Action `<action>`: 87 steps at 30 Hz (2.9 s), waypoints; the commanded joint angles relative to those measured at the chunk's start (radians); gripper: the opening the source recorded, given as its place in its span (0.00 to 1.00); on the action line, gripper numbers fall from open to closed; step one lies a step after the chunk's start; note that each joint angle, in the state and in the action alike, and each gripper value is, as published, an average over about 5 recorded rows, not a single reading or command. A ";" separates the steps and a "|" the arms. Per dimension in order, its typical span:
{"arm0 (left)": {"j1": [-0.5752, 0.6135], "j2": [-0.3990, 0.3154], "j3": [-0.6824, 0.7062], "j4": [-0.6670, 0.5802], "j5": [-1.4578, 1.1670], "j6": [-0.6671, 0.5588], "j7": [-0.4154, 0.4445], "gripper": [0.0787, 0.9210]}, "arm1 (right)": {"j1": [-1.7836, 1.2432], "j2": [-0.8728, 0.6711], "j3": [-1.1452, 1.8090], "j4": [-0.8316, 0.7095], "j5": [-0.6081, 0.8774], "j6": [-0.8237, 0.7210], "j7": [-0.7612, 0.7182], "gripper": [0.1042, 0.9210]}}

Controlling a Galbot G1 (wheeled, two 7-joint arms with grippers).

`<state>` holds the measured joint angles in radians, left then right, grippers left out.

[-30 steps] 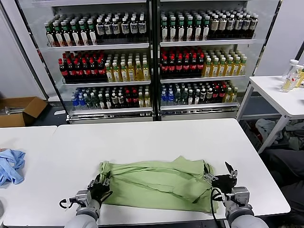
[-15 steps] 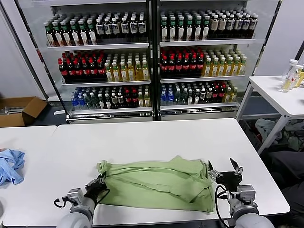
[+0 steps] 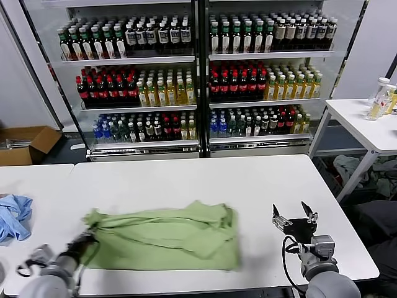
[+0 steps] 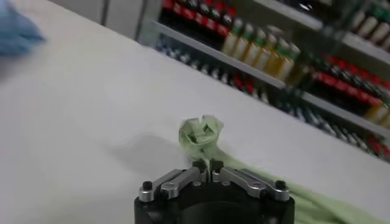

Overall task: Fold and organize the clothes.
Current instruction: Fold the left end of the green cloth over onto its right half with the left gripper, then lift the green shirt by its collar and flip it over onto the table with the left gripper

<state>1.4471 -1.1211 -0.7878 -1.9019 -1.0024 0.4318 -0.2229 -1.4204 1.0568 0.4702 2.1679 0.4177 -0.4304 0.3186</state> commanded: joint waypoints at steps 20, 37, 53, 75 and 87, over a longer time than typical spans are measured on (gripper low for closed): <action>-0.099 -0.057 0.155 -0.240 -0.518 0.017 -0.085 0.02 | 0.043 -0.012 -0.035 -0.042 0.003 0.009 -0.006 0.88; -0.203 -0.087 0.446 -0.114 -0.257 0.019 -0.090 0.02 | 0.064 -0.011 -0.038 -0.065 0.005 0.013 -0.011 0.88; -0.193 -0.063 0.457 -0.147 -0.142 0.068 0.111 0.32 | 0.081 -0.005 -0.051 -0.080 0.005 0.020 -0.009 0.88; -0.038 0.014 0.182 -0.011 0.313 -0.080 0.019 0.88 | 0.069 0.015 -0.053 -0.069 -0.007 0.027 -0.009 0.88; -0.066 -0.001 0.232 0.024 0.289 -0.042 0.057 0.88 | 0.053 0.010 -0.037 -0.060 -0.007 0.028 -0.010 0.88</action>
<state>1.3783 -1.1236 -0.5563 -1.9236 -0.7685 0.3854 -0.1891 -1.3637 1.0677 0.4284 2.1056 0.4110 -0.4028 0.3091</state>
